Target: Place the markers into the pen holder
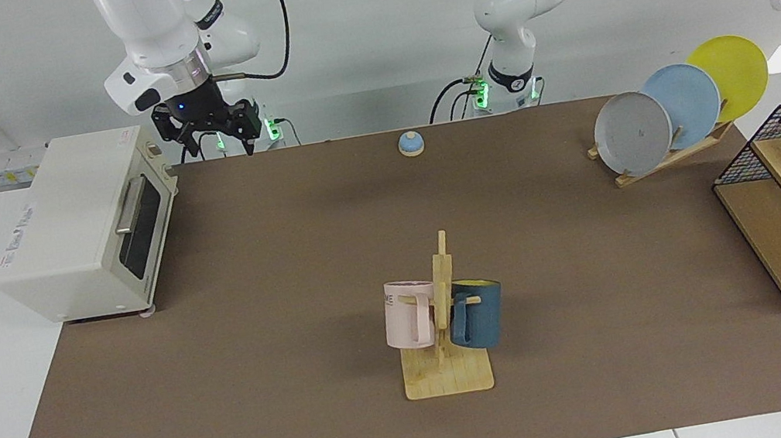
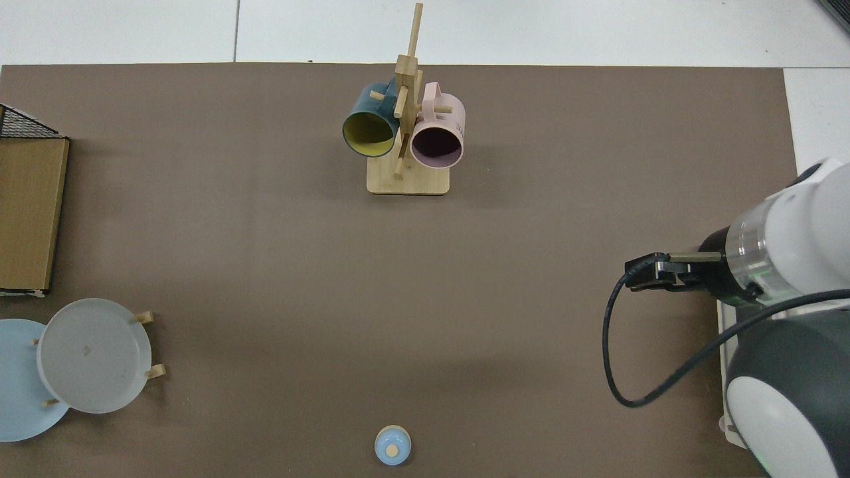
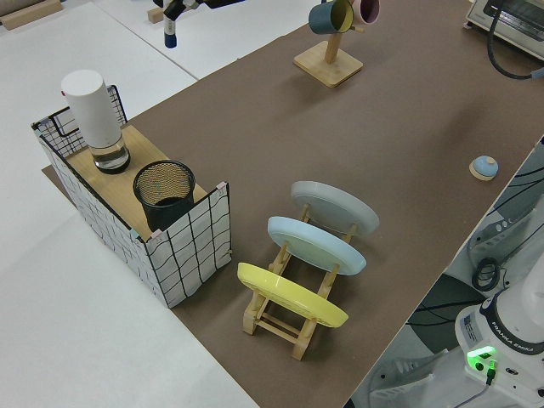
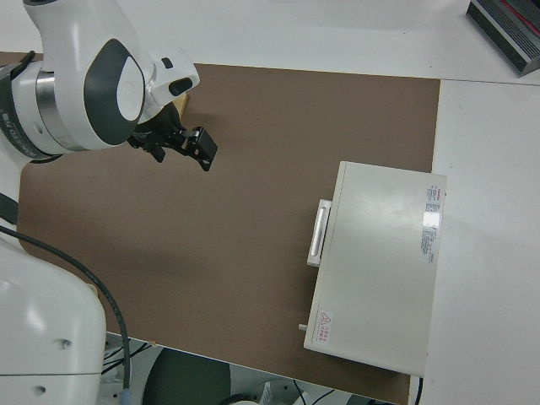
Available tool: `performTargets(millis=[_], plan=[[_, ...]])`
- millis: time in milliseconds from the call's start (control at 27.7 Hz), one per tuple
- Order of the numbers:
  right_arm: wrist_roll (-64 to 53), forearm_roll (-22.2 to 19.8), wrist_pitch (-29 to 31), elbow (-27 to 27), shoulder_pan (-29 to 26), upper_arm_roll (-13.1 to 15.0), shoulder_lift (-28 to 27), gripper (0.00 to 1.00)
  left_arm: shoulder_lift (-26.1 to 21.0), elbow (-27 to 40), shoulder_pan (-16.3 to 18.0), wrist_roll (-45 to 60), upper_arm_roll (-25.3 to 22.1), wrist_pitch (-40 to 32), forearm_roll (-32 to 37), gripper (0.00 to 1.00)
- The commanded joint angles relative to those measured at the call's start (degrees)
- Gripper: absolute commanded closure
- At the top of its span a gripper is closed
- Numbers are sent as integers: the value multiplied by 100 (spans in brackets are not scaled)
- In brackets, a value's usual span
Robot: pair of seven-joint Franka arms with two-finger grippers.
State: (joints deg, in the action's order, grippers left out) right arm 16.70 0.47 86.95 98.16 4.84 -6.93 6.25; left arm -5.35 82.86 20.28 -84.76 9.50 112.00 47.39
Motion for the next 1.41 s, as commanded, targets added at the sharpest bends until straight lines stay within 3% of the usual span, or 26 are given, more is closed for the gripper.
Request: performTargets(millis=[0,144,433,939,1372], plan=[[-378,41,358,396,-106,-11,236,0,-81,116,327,-217,78,340,235,100],[-370,76,446,485,-114,-2,280,0,-107,318,538,-217,78,638,288,100],[-370,76,472,441,-106,-2,245,0,-160,547,556,-217,78,648,288,100],[-299,76,464,406,-115,16,219,0,77,907,618,-471,87,-46,297,100],[-299,76,472,406,-114,16,219,0,254,1312,653,-524,87,-152,262,100]])
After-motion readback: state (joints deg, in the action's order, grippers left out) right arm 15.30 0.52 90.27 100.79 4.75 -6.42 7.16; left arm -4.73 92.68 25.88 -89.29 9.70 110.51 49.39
